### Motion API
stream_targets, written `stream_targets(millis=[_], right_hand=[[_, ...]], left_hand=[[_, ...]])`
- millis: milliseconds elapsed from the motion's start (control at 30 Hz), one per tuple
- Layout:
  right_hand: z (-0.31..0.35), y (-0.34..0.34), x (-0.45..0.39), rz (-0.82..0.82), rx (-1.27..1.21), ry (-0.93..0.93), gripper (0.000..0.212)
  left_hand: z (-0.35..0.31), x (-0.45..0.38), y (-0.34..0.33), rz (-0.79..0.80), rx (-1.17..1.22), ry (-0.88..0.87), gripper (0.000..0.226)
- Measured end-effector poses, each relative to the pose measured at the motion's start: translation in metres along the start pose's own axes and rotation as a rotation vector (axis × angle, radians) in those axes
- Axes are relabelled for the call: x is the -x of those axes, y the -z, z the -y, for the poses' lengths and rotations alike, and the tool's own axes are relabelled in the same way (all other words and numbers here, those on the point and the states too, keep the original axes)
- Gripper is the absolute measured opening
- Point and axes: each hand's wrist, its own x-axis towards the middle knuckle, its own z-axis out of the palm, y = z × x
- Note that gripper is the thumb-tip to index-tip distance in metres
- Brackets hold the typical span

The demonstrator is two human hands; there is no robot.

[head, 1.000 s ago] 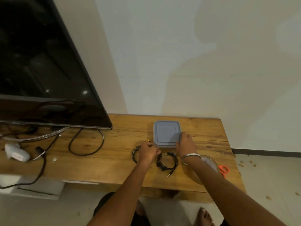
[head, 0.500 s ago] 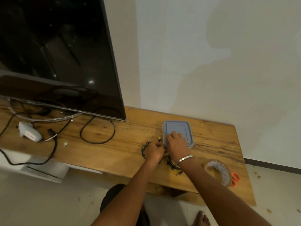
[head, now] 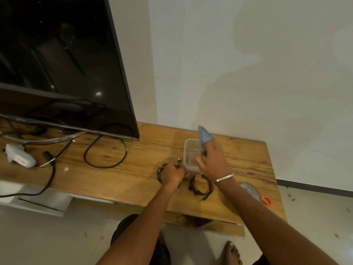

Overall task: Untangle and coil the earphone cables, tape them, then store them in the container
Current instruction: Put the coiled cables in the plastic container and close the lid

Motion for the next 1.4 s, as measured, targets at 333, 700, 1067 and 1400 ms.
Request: stream_targets(millis=[333,700,1067,1400], right_hand=[[-0.096,0.039,0.012,-0.333,-0.291,-0.976,0.028],[-0.119,0.032,0.016,0.194,-0.098,-1.147,0.022],[-0.078,0.015,0.007,0.194,0.025,-1.101,0.052],[-0.007,-0.034,0.043,0.199,0.032,-0.672,0.036]], left_hand=[[-0.006,0.009,0.007,0.002,-0.108,-0.142,0.016],[-0.003,-0.001,0.051,-0.208,-0.807,-0.368,0.030],[0.000,0.006,0.049,-0.136,-0.954,-0.325,0.021],[-0.003,0.022,0.060,-0.090,-1.133,-0.249,0.017]])
